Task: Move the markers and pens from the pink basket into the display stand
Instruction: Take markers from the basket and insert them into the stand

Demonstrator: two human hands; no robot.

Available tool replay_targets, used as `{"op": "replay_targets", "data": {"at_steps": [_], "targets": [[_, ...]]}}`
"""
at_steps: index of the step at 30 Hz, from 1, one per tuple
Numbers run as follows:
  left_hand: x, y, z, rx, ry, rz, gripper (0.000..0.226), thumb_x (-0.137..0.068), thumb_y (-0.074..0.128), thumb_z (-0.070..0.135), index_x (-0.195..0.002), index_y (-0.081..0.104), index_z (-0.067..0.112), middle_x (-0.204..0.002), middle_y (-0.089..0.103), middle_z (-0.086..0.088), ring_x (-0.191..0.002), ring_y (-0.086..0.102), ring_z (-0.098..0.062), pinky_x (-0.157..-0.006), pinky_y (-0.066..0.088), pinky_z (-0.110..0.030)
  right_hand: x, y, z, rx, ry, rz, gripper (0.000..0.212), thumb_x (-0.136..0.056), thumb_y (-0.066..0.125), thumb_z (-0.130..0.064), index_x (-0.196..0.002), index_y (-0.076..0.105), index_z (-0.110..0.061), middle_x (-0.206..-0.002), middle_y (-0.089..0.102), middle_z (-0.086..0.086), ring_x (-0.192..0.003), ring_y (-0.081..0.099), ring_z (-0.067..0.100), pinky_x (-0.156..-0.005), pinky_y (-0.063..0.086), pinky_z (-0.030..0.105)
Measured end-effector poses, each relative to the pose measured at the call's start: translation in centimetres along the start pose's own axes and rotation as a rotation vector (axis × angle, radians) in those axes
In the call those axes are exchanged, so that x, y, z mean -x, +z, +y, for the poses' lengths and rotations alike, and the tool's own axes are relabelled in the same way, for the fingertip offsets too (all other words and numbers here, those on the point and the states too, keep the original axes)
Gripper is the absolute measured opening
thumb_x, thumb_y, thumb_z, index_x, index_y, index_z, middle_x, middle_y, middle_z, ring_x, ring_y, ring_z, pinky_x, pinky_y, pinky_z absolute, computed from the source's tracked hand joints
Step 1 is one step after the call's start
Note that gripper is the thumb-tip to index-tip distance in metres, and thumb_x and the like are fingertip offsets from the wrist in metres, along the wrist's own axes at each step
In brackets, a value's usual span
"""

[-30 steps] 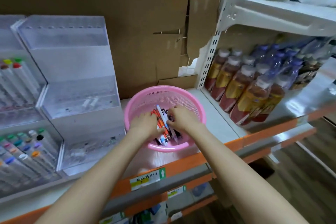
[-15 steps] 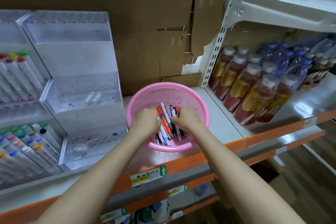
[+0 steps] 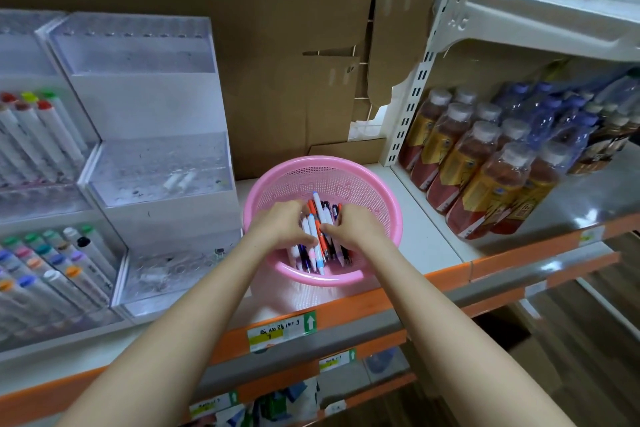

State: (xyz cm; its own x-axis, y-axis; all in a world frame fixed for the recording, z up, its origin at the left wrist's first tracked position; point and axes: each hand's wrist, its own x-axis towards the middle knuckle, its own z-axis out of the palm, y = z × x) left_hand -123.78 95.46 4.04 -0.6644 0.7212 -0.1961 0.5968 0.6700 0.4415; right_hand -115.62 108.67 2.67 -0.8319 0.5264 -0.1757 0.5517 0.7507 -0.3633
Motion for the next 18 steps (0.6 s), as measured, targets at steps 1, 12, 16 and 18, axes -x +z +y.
{"op": "replay_targets", "data": {"at_steps": [1, 12, 16, 18], "targets": [[0.0, -0.01, 0.06, -0.012, 0.003, -0.014, 0.05, -0.074, 0.078, 0.036, -0.117, 0.056, 0.021, -0.104, 0.065, 0.001, -0.093, 0.06, -0.017, -0.078, 0.051, -0.035, -0.04, -0.03, -0.03, -0.008, -0.001, -0.004, 0.03, -0.089, 0.06, -0.042, -0.087, 0.051, -0.014, -0.082, 0.054, 0.002, -0.075, 0.051, 0.023, -0.049, 0.028, 0.03], [-0.18, 0.04, 0.09, -0.054, 0.028, -0.06, 0.056, -0.075, 0.069, 0.025, -0.126, 0.045, 0.022, -0.099, 0.063, -0.003, -0.089, 0.06, -0.022, -0.077, 0.052, -0.039, -0.14, -0.02, 0.16, -0.167, -0.059, 0.028, 0.017, -0.076, 0.071, -0.018, -0.075, 0.053, -0.017, -0.072, 0.056, 0.0, -0.073, 0.054, 0.022, -0.051, 0.031, 0.03], [-0.26, -0.07, 0.24, -0.062, 0.049, -0.098, 0.058, -0.078, 0.068, 0.024, -0.13, 0.046, 0.025, -0.104, 0.065, -0.003, -0.092, 0.06, -0.022, -0.079, 0.051, -0.038, 0.02, 0.0, 0.16, -0.172, -0.155, 0.065, 0.047, -0.078, 0.072, -0.019, -0.123, 0.058, -0.018, -0.106, 0.067, 0.005, -0.099, 0.061, 0.025, -0.072, 0.041, 0.029], [-0.25, -0.04, 0.24, -0.056, 0.04, -0.098, 0.054, -0.078, 0.068, 0.024, -0.128, 0.047, 0.025, -0.105, 0.065, -0.003, -0.093, 0.06, -0.021, -0.078, 0.051, -0.036, 0.07, -0.01, 0.2, -0.186, -0.192, 0.078, 0.056, -0.077, 0.072, -0.017, -0.131, 0.055, -0.022, -0.115, 0.067, 0.004, -0.102, 0.061, 0.024, -0.079, 0.043, 0.029]]}}
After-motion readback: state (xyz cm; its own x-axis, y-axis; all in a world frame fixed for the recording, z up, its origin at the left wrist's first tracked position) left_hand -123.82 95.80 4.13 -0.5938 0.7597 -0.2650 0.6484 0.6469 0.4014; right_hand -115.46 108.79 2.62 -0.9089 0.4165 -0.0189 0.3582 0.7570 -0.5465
